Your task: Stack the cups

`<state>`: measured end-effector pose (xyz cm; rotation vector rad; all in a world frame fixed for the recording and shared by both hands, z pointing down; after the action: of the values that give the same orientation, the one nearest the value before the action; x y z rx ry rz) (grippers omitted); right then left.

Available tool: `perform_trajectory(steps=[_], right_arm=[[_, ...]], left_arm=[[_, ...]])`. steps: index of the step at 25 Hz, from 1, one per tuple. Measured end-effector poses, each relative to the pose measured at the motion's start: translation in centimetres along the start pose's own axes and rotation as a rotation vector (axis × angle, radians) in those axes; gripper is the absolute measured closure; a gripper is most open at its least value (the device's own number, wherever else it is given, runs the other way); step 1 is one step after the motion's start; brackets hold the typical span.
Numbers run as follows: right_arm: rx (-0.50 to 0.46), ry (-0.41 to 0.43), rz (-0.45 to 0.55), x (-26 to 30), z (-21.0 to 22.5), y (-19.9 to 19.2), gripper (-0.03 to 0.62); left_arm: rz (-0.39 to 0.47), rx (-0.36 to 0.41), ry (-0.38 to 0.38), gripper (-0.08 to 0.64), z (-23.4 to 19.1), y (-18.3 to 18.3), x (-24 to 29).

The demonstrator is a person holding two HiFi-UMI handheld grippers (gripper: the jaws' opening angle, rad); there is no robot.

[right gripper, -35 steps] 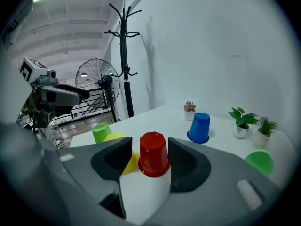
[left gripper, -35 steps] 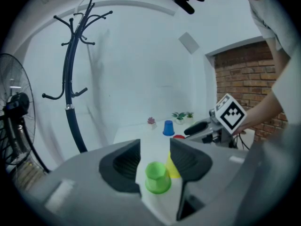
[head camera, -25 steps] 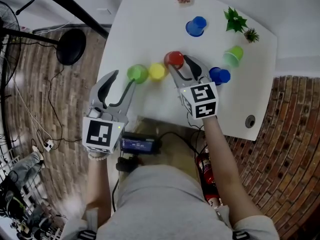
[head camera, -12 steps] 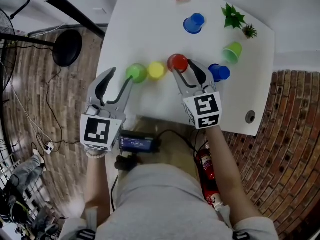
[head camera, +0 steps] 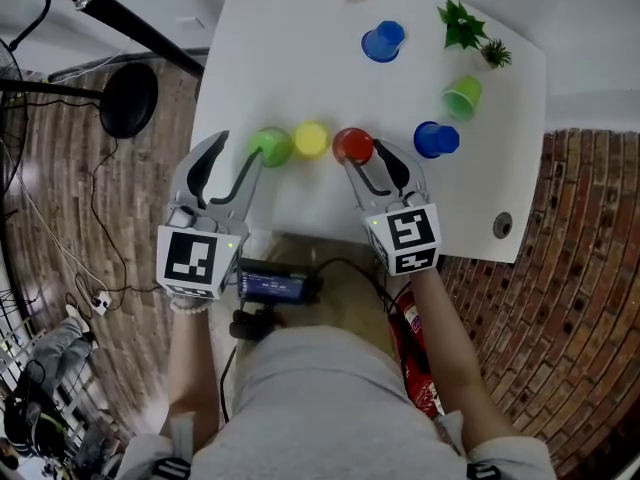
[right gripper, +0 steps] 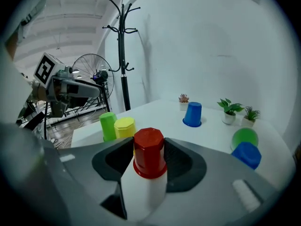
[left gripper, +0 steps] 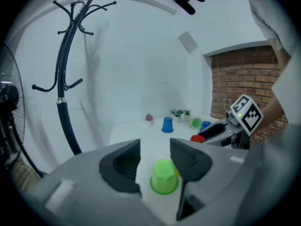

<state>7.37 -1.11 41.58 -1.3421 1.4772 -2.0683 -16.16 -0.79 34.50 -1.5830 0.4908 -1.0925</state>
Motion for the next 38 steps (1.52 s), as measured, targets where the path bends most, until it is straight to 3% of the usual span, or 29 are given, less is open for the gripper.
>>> perform_trajectory(steps=[8,16,22,27,38], right_arm=[[0.044,-0.001,0.000,0.1,-0.4,-0.3,0.385],[0.067,-0.042,0.049,-2.6,0.2,0.9,0.385],[0.019,-0.202,0.056,-5.7,2.9,1.1,0.385],[0.050,-0.336,0.032,-7.4,6.5,0.2,0.384],[0.172,-0.399,-0.012,-6.3,10.7,-2.5,0.339]], left_arm=[[0.005,0.011,-0.018,0.371,-0.2,0.3,0.4],[0.013,0.020,-0.054,0.371,0.5,3.0,0.8],[0.060,0.057,-0.086,0.371,1.8,5.5,1.9],[0.063,0.071,-0.118,0.372,3.2,6.1,2.9],[0.033,0.092,-0.135,0.371,4.9,6.2,3.9]])
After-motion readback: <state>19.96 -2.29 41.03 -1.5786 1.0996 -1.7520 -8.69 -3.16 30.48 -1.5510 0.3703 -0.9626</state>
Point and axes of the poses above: the fingertips, and each gripper's own axes: x forward along the fingers, z to its right, y out of its top, the point moved 8 cm from there along -x, backward along the fingers, and after that the axes turned 1 degree about -x, right-handed, at the moved point
